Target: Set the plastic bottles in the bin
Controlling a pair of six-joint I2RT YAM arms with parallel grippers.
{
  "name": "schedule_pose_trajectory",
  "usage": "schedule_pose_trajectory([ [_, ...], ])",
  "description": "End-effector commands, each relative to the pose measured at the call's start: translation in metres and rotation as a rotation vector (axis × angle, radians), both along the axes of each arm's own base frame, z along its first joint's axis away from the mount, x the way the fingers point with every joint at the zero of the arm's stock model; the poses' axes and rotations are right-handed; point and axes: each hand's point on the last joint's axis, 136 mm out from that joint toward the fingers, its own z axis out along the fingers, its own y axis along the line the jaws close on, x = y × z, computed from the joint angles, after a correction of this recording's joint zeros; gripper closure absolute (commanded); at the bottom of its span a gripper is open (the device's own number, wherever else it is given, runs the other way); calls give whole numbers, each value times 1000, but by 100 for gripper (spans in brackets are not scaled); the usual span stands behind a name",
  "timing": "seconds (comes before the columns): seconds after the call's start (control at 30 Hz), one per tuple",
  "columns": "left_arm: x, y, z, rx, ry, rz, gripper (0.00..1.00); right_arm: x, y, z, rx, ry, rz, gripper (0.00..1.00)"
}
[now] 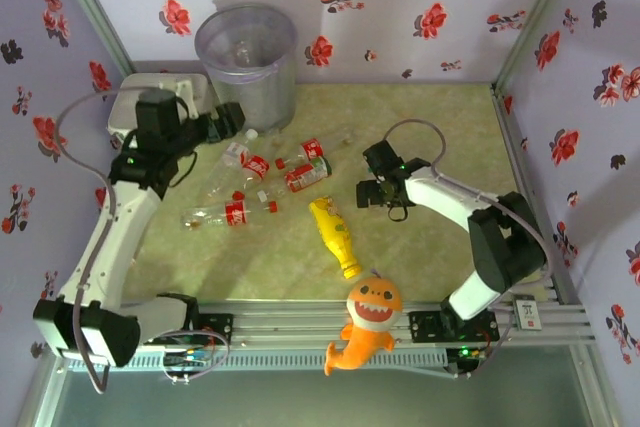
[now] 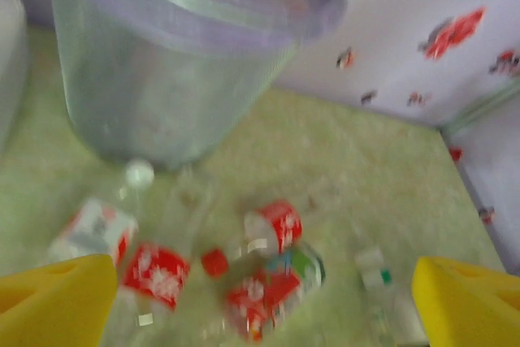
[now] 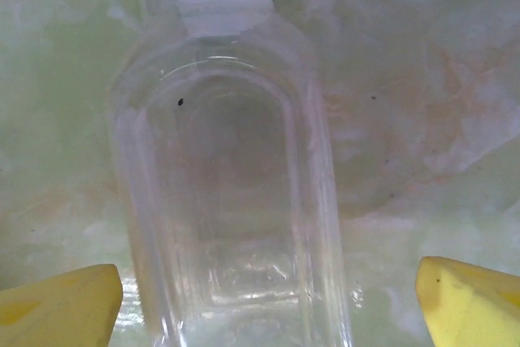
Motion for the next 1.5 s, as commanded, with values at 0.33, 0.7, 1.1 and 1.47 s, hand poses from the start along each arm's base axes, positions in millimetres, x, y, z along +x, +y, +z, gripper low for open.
schedule_pose_trajectory([
  [0.33, -53, -29, -104, -300, 189, 9, 6, 6, 12, -33, 6, 50, -2, 17],
  [0.7, -37, -48, -107, -413, 203, -24, 6, 2, 5, -20, 4, 22, -13, 38],
  [1.1, -34, -116, -70, -548, 173, -232, 4, -25, 50, 71, 369, -170, 248, 63],
  [1.47, -37, -181, -58, -623, 199, -409, 4, -56, 78, 96, 473, -206, 478, 82],
])
